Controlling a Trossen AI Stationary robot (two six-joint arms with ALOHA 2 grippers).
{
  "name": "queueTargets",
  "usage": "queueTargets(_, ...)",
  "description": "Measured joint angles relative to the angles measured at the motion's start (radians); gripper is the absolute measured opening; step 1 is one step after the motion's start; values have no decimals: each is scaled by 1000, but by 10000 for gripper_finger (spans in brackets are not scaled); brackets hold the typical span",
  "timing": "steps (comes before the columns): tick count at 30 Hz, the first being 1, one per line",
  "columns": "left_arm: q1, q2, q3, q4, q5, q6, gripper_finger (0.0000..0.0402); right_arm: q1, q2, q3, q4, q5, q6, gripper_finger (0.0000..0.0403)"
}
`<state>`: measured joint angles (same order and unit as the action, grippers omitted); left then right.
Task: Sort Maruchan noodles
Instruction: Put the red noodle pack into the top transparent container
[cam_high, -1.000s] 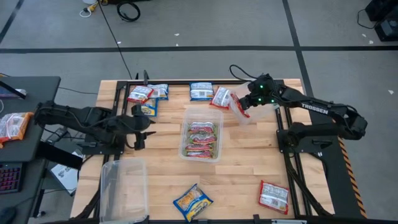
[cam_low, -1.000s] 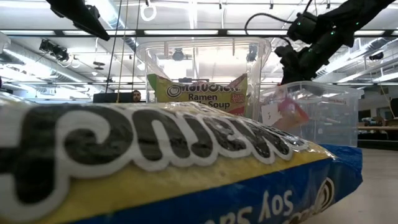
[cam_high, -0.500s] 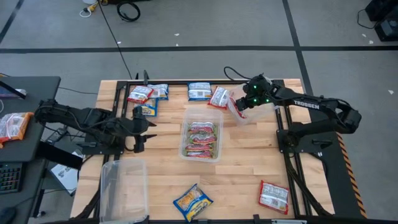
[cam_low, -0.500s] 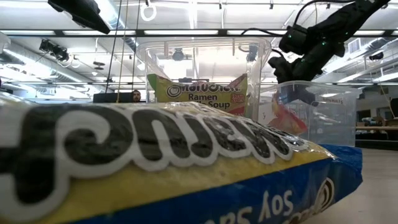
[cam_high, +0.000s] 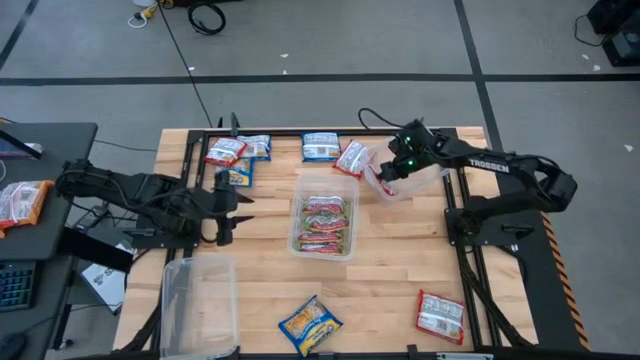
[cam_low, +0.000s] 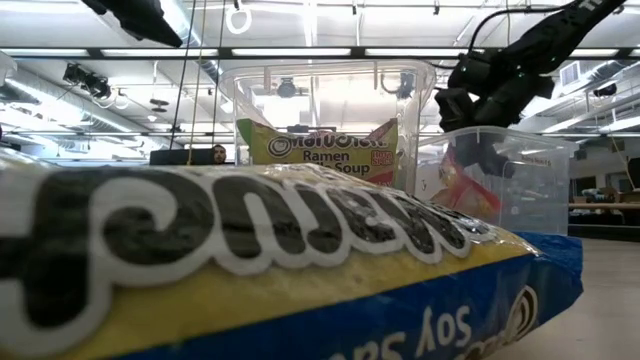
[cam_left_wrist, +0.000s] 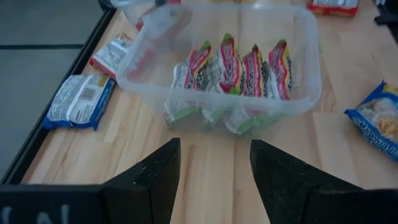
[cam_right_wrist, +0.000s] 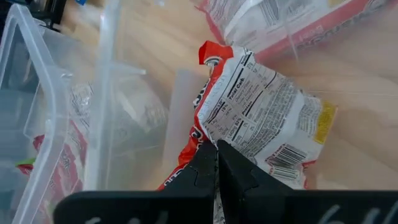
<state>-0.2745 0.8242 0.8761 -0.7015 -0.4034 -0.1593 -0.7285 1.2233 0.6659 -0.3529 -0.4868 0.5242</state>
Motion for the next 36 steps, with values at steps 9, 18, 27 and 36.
queueTargets(9,0,0,0,12,0,0,197,-9,71,0,29,-102,-62,8)
queueTargets(18,0,0,0,24,0,15,197,-5,73,0,26,-73,-90,45)
queueTargets(27,0,0,0,24,0,25,197,-9,32,10,17,-15,-145,96)
queueTargets(36,0,0,0,26,0,17,197,56,-108,176,-226,154,-281,127)
